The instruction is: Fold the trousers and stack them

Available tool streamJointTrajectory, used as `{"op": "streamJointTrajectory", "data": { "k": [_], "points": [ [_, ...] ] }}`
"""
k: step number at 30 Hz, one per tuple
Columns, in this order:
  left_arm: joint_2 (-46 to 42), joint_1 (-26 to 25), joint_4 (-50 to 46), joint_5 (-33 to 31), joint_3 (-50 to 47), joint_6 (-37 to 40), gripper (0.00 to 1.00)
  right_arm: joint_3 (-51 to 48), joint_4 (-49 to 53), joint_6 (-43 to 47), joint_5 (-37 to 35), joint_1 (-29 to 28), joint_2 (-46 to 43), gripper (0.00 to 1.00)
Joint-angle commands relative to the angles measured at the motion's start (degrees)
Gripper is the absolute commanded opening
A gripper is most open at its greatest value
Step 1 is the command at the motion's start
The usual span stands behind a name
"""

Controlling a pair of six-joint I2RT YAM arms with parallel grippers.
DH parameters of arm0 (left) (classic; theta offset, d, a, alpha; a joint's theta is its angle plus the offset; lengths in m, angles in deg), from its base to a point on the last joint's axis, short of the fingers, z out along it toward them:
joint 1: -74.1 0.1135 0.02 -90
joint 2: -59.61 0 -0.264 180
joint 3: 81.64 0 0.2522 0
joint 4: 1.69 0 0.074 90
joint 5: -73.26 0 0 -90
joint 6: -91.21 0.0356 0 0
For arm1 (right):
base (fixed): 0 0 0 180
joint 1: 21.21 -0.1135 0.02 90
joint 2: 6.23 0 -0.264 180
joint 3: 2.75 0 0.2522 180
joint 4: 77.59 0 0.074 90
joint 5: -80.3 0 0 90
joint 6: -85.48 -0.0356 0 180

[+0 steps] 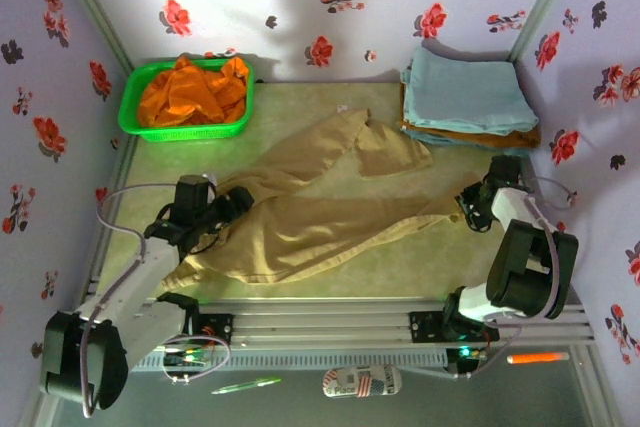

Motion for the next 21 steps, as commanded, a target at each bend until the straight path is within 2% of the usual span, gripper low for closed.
{"op": "streamJointTrajectory", "data": {
  "k": [1,3,4,8,12,13,15,16,21],
  "points": [
    [-1.54,0.69,-0.05,0.22,-1.05,2.13,0.80,1.89,-0.42,0.49,-1.10,0.37,0.46,0.26],
    [-2.16,0.82,-0.32,0.22,-1.07,2.39,0.80,2.79,-0.07,1.13,-2.49,0.31,0.46,0.24],
    [-2.57,0.82,-0.12,0.22,-1.32,2.49,0.80,2.89,-0.36,1.23,-2.59,0.51,0.54,0.17],
    [-4.59,1.39,0.55,0.17,-2.40,2.55,0.81,2.35,-3.49,0.96,0.48,0.99,0.20,0.01],
    [-5.64,1.69,-0.69,0.37,-2.34,2.95,0.81,3.38,-2.04,1.88,0.34,0.98,-1.87,0.00],
    [-5.85,1.78,-0.79,0.56,-2.37,2.98,0.81,3.58,-0.59,2.07,-0.15,0.92,-2.27,0.08],
    [-5.94,1.75,-0.76,0.75,-2.51,2.98,0.82,2.62,1.14,2.24,-1.61,1.06,-3.12,0.39],
    [-5.94,1.75,-0.65,0.75,-2.77,2.80,0.82,1.65,1.39,2.21,-2.43,1.09,-3.53,0.50],
    [-5.77,1.78,0.27,1.35,-3.67,2.39,0.82,-1.63,-2.08,2.20,-0.65,1.22,-1.51,0.52]
  ]
}}
